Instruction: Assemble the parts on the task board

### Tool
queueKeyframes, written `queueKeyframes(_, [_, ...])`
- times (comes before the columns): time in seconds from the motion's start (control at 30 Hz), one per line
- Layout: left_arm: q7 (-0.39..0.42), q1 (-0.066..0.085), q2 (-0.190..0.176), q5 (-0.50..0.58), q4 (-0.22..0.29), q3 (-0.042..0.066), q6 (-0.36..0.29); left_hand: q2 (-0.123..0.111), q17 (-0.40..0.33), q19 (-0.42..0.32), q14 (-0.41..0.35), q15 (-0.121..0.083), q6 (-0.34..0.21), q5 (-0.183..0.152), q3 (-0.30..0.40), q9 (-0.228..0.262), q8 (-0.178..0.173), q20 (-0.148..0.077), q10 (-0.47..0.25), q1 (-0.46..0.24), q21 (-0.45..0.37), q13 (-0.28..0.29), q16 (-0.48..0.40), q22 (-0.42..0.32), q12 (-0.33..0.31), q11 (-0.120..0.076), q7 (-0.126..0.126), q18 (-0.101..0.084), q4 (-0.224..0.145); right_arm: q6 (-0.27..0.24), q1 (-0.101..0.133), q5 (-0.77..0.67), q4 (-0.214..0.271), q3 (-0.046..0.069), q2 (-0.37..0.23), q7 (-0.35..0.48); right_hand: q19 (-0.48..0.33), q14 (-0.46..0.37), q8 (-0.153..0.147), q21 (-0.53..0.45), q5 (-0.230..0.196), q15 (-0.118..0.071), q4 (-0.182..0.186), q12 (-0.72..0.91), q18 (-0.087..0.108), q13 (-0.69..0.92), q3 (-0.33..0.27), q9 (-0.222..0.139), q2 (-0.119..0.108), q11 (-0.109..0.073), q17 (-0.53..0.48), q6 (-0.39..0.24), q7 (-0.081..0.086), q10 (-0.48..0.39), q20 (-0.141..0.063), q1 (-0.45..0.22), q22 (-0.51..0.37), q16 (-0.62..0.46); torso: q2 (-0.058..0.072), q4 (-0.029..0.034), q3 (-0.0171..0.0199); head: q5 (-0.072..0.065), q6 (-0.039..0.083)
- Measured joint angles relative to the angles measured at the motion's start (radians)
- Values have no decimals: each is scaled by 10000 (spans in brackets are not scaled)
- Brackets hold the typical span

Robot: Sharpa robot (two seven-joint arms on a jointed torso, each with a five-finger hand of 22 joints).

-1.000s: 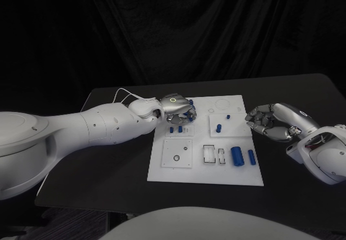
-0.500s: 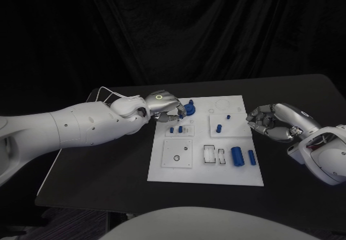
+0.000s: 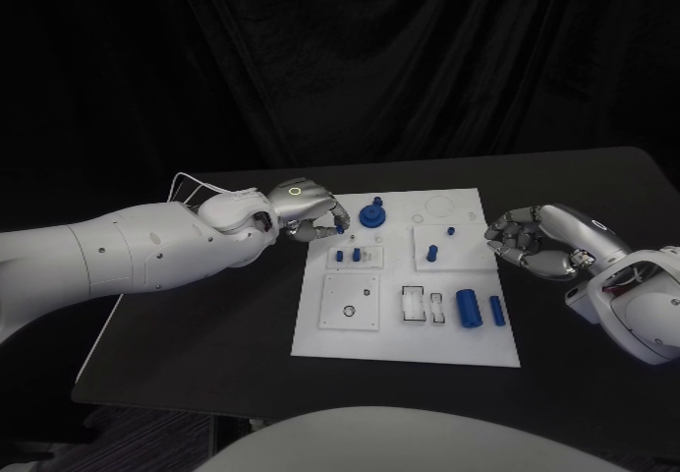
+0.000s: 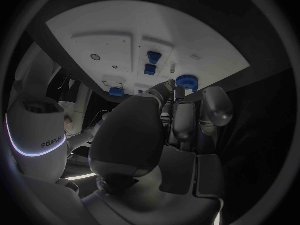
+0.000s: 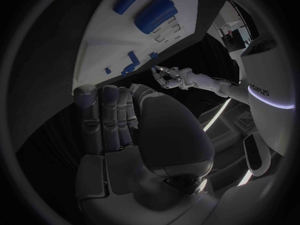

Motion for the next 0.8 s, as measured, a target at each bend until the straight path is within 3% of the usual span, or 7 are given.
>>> queueKeyframes(0.3, [-198,-16,250,-1,-360,-2,218,0,-45,0,37,37,-2,0,0,-15,-36,0,93,0,-104,-60,-52,0,-42,93,0,1,0,36,-31,2,-27,-3,21,-2,0,0,0,0,0,0,0,0,0,0,0,1,0,0,0,0,0,0,0,0,-1,0,57,-5,-50,15,0])
queueKeyframes(0.8, [-403,-112,787,-1,-857,-2,397,-55,-61,-1,23,51,52,-1,-30,-10,-77,0,285,-51,-104,-69,-51,0,-40,211,127,2,28,73,-37,6,-30,-1,32,-6,0,0,0,0,0,0,0,0,0,1,0,1,41,0,-10,0,0,0,0,41,-2,0,45,-79,-18,85,0])
